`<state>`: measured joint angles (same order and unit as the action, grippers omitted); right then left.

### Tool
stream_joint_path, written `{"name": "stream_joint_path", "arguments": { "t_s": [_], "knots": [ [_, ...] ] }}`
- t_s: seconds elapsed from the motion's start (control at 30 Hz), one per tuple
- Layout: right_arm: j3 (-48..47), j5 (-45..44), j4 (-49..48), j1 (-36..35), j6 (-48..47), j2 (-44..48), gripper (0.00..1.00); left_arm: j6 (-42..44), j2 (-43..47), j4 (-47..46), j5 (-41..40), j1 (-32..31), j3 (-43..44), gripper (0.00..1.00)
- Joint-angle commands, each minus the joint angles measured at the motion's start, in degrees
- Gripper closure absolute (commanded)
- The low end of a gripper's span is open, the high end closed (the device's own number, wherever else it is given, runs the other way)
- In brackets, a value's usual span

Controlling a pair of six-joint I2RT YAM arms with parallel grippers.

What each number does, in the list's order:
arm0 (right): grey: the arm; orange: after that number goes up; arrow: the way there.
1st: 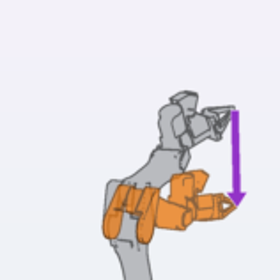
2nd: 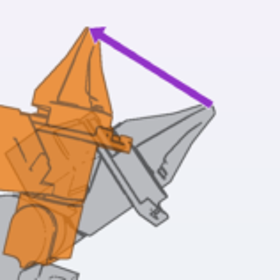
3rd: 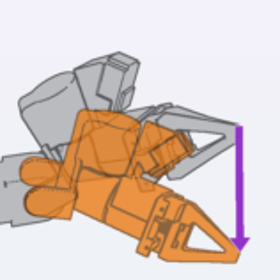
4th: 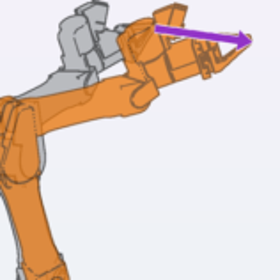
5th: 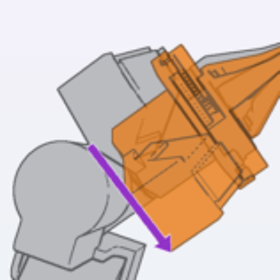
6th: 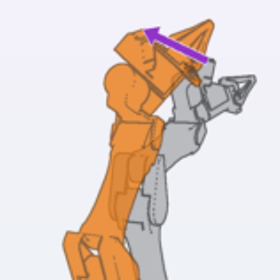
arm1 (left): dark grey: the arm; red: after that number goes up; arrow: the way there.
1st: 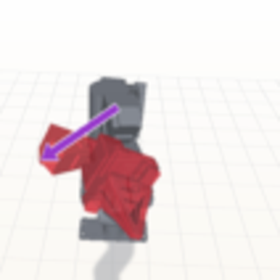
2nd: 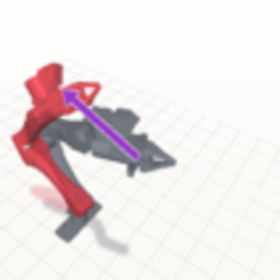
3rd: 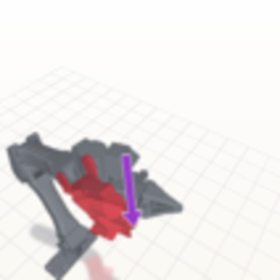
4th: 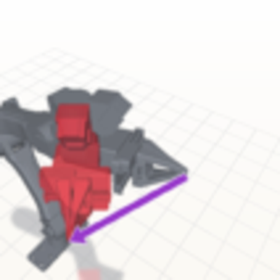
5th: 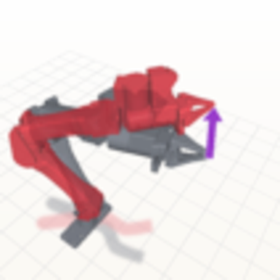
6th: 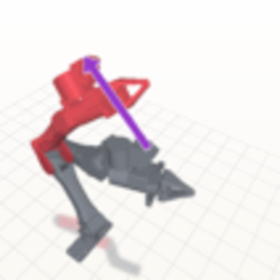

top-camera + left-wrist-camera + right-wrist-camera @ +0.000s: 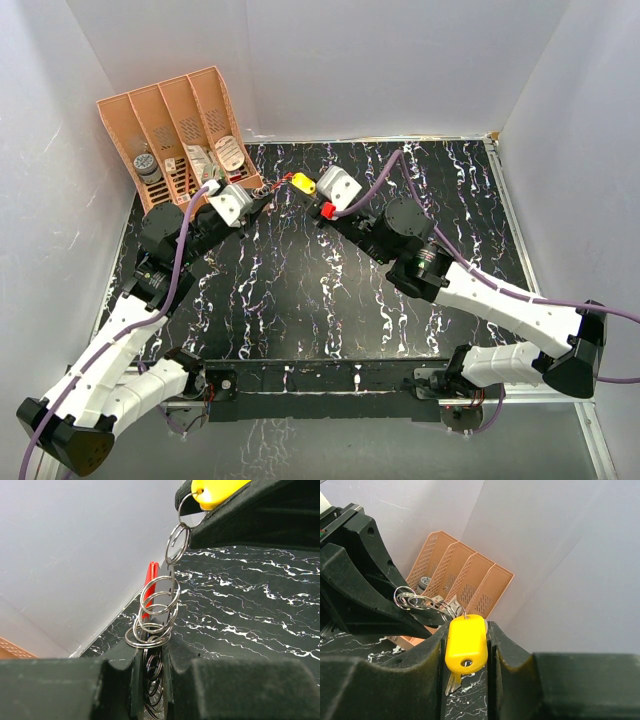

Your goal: Remove the keys from the keyring

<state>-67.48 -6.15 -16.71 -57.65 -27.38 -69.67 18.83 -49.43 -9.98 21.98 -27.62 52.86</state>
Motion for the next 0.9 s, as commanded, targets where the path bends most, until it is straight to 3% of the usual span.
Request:
{"name": "stream_joint_path", "arguments": {
  "t_s": [0.0,0.33,0.5,0.87],
  "knots": [
    [-4.5,-5.2,-6.2,0.8,-2.5,4.2,1.0,-1.0,1.2,-0.4,-4.3,0.7,-0.9,0.98],
    [-3.8,-5.4,-6.1,0.8,-2.5,4.3,1.0,-4.1,1.0,-5.1,3.1,0.7,-0.6,0.7],
    [-3.6,-5.5,-5.9,0.8,-2.7,4.8,1.0,-4.7,2.1,-7.0,4.7,0.7,-0.2,0.69],
    [-4.5,-3.5,-3.2,0.8,-2.9,5.1,1.0,-6.9,0.5,-19.5,-8.1,0.7,-1.9,0.72]
  ]
}}
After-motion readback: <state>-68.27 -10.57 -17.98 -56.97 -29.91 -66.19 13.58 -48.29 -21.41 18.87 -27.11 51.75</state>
